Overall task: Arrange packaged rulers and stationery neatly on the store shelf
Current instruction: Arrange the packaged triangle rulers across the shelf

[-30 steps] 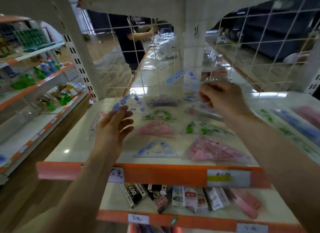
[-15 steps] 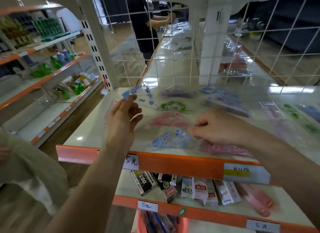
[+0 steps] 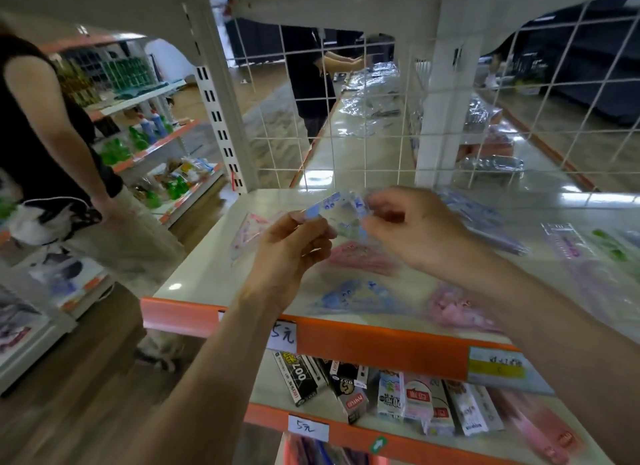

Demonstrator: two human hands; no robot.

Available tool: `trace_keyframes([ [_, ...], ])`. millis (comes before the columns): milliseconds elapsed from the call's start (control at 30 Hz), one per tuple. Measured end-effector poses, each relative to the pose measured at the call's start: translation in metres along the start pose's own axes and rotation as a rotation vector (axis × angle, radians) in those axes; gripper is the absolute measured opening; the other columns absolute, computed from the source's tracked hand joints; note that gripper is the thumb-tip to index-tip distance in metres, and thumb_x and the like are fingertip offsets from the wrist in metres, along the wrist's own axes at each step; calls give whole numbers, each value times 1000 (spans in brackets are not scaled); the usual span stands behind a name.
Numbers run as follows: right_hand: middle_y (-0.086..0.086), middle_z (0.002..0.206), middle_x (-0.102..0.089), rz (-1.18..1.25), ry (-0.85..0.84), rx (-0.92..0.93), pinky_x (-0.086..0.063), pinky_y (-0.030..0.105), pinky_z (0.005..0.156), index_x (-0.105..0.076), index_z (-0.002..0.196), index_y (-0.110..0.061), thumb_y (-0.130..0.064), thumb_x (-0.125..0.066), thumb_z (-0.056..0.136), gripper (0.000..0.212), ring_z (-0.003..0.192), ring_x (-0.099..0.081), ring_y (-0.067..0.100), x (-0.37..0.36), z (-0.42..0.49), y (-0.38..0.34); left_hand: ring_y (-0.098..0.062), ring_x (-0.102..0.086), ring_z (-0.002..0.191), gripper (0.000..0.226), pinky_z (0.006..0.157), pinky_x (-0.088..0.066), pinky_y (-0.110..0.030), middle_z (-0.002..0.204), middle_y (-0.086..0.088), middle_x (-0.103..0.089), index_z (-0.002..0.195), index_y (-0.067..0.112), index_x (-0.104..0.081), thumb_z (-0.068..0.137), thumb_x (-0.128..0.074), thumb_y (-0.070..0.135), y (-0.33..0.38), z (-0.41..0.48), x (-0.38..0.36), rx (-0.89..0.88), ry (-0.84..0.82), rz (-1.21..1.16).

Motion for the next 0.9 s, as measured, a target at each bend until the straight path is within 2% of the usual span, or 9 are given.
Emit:
trace_keyframes([
  [100, 2, 83, -69, -43, -28, 16, -51, 32, 71, -69, 90, -10, -20, -60, 90, 13, 76, -65, 19, 1, 3, -1, -16, -59, 63, 12, 64, -50, -30, 68, -4, -65, 76, 9, -58, 87, -58, 5, -1, 1, 1, -9, 32, 20],
  [200, 3, 65, -60, -91, -208, -46, -40, 16, 49, -70, 76, -7, -18, -56, 93, 24, 53, -49, 13, 11, 0, 2, -12, -60, 69, 10, 68, -50, -30, 70, 0, -65, 81, 11, -62, 89, -58, 7, -1, 2, 4, -82, 137, 48],
  [300, 2, 68, -65, -159, -352, -112, -42, 25, 61, -69, 72, -17, -21, -56, 92, 24, 63, -54, 15, 12, -7, 7, -6, -60, 73, 13, 71, -50, -21, 76, 4, -66, 82, 15, -66, 88, -61, 5, -4, 2, 0, -192, 189, 324],
  [400, 7, 63, -53, -312, -394, -77, -35, 27, 55, -68, 83, -3, -28, -56, 92, 30, 56, -43, 15, 3, -12, 10, 4, -60, 73, 16, 70, -47, -10, 82, 9, -67, 85, 21, -67, 88, -62, 7, -4, 3, -4, -267, 148, 590],
  [467, 1, 57, -50, -421, -382, -54, -34, 27, 51, -67, 73, -10, -31, -56, 91, 30, 48, -41, 13, 0, -13, 10, 6, -59, 76, 14, 69, -45, -5, 86, 13, -65, 91, 23, -67, 89, -62, 10, 4, 9, 0, -269, 128, 726],
  [533, -2, 54, -49, -494, -374, -34, -36, 27, 50, -64, 68, -15, -32, -56, 90, 29, 46, -41, 11, -2, -10, 9, 2, -59, 81, 15, 70, -44, -4, 89, 12, -65, 101, 20, -68, 89, -62, 15, 15, 19, 12, -208, 145, 869],
  [633, 5, 66, -64, -504, -372, -7, -39, 29, 54, -70, 79, -14, -32, -54, 90, 26, 53, -47, 12, -6, -3, 3, -12, -61, 93, 25, 84, -47, -20, 102, 2, -66, 111, 16, -68, 87, -64, 19, 29, 39, 36, -130, 214, 1144],
  [767, -6, 78, -69, -471, -420, 4, -45, 27, 58, -71, 87, -23, -49, -52, 92, 33, 61, -56, 9, -17, 8, -15, -26, -55, 114, 46, 96, -44, -32, 127, -10, -58, 125, 10, -58, 85, -67, 32, 34, 61, 61, 84, 135, 1506],
  [900, -6, 83, -67, -473, -385, 40, -52, 30, 69, -69, 84, -27, -37, -58, 88, 15, 77, -62, 13, -32, 27, -31, -26, -57, 107, 45, 83, -41, -30, 121, -13, -59, 124, 11, -57, 91, -56, 42, 32, 64, 62, 230, -9, 1707],
])
Point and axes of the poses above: each hand's wrist, its own z-axis towards the middle knuckle, its own x-axis out of the back of the hand, y = z × x, the point moved 1 cm from there along z, towards the middle knuckle
